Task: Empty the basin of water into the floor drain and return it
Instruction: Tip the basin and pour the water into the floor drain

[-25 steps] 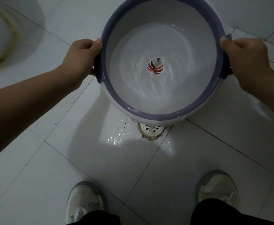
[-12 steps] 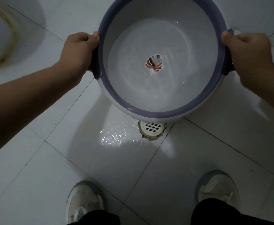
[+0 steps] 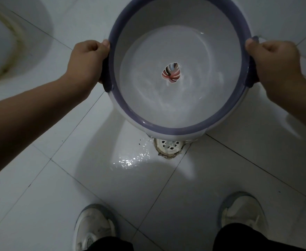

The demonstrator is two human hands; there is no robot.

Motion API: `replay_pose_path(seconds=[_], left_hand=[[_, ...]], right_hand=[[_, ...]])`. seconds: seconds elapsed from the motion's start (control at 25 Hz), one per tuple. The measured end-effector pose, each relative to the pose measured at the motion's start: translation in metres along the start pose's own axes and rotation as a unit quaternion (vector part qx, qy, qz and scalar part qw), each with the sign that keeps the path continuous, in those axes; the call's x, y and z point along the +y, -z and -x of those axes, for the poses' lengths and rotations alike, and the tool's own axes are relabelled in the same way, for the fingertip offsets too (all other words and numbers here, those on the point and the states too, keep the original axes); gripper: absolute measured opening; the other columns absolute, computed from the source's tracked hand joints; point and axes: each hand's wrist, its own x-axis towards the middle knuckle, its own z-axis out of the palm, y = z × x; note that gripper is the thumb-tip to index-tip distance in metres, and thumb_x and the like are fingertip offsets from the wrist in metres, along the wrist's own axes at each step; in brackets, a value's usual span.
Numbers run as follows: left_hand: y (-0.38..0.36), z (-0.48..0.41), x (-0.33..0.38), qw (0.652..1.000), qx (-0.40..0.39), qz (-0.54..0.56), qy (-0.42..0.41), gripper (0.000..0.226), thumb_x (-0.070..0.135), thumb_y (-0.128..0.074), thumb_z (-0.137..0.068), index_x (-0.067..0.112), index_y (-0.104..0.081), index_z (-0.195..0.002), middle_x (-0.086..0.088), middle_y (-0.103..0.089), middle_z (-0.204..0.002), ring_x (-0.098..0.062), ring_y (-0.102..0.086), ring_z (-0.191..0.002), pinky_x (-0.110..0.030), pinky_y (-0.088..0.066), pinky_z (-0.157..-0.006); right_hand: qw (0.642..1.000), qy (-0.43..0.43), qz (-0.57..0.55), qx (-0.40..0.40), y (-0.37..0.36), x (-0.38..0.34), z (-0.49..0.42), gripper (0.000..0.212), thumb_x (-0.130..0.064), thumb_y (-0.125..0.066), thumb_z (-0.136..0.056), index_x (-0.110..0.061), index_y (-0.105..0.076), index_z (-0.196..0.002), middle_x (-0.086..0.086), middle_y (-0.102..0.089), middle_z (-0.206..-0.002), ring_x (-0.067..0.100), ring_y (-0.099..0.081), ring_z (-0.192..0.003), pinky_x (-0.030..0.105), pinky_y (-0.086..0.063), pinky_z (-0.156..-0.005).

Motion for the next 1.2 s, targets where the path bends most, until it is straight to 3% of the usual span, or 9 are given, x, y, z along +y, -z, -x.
replay_pose_path(seconds=[0.28, 0.48, 0.6, 0.68, 0.76, 0.92, 1.04, 1.2], left_hand=[[0.003, 0.003, 0.002, 1.000, 0.006, -0.010, -0.001, 0.040, 0.039, -0.038, -0.103, 0.010, -0.066, -0.104, -0.012, -0.068, -0.102, -0.025, -0.067, -0.089, -0.041, -0.059, -0.079], [0.004, 0.004, 0.004, 1.000, 0.013, -0.018, -0.010, 0.038, 0.039, -0.039, -0.103, 0.012, -0.066, -0.100, -0.008, -0.066, -0.096, -0.024, -0.066, -0.087, -0.044, -0.059, -0.081], [0.004, 0.004, 0.006, 0.999, 0.026, -0.015, -0.018, 0.036, 0.039, -0.039, -0.103, 0.014, -0.065, -0.097, -0.002, -0.064, -0.087, -0.018, -0.064, -0.079, -0.038, -0.059, -0.076], [0.004, 0.004, 0.007, 0.999, 0.032, -0.016, -0.024, 0.037, 0.039, -0.039, -0.103, 0.013, -0.065, -0.096, -0.001, -0.063, -0.084, -0.016, -0.062, -0.076, -0.035, -0.057, -0.072], [0.004, 0.004, 0.007, 0.999, 0.035, -0.012, -0.028, 0.037, 0.039, -0.039, -0.103, 0.014, -0.064, -0.094, -0.001, -0.062, -0.081, -0.018, -0.062, -0.075, -0.034, -0.056, -0.069], [0.006, 0.004, 0.008, 0.999, 0.042, -0.005, -0.034, 0.037, 0.039, -0.040, -0.102, 0.013, -0.064, -0.091, -0.003, -0.061, -0.079, -0.027, -0.063, -0.080, -0.042, -0.055, -0.074], [0.006, 0.005, 0.009, 0.998, 0.050, -0.006, -0.040, 0.041, 0.039, -0.041, -0.102, 0.008, -0.066, -0.096, -0.016, -0.065, -0.091, -0.035, -0.064, -0.088, -0.049, -0.056, -0.079], [0.008, 0.004, 0.013, 0.997, 0.056, -0.006, -0.048, 0.039, 0.038, -0.039, -0.103, 0.011, -0.065, -0.097, -0.014, -0.065, -0.093, -0.032, -0.065, -0.088, -0.044, -0.057, -0.079]], right_hand=[[1.000, 0.014, 0.016, 0.008, 0.000, 0.003, -0.002, 0.058, -0.056, -0.060, -0.084, -0.005, -0.049, -0.059, -0.003, -0.039, -0.040, 0.030, -0.045, -0.052, 0.054, -0.051, -0.054], [1.000, 0.025, 0.012, 0.013, 0.003, 0.002, -0.001, 0.059, -0.057, -0.059, -0.086, -0.011, -0.043, -0.053, -0.006, -0.041, -0.038, 0.015, -0.043, -0.041, 0.048, -0.051, -0.052], [1.000, 0.028, 0.000, 0.015, 0.002, 0.001, -0.003, 0.062, -0.057, -0.060, -0.086, -0.004, -0.046, -0.056, -0.004, -0.041, -0.038, 0.025, -0.045, -0.046, 0.049, -0.050, -0.051], [0.999, 0.037, 0.006, 0.023, 0.002, 0.000, -0.003, 0.064, -0.057, -0.059, -0.086, -0.001, -0.046, -0.058, -0.004, -0.040, -0.038, 0.017, -0.041, -0.043, 0.041, -0.046, -0.051], [0.998, 0.050, 0.012, 0.029, 0.002, 0.000, -0.002, 0.061, -0.057, -0.057, -0.088, -0.009, -0.040, -0.053, -0.006, -0.039, -0.037, 0.009, -0.034, -0.036, 0.035, -0.041, -0.051], [0.997, 0.064, 0.015, 0.031, 0.001, -0.002, -0.001, 0.061, -0.055, -0.055, -0.089, -0.009, -0.039, -0.053, -0.006, -0.040, -0.037, 0.009, -0.033, -0.036, 0.028, -0.035, -0.047], [0.996, 0.073, 0.025, 0.040, 0.001, -0.004, -0.001, 0.060, -0.054, -0.055, -0.090, -0.007, -0.040, -0.055, -0.006, -0.040, -0.038, 0.006, -0.032, -0.036, 0.022, -0.028, -0.042], [0.995, 0.091, 0.019, 0.041, 0.004, -0.009, 0.000, 0.058, -0.049, -0.055, -0.093, -0.007, -0.039, -0.056, -0.007, -0.040, -0.037, 0.007, -0.033, -0.036, 0.019, -0.026, -0.040]])
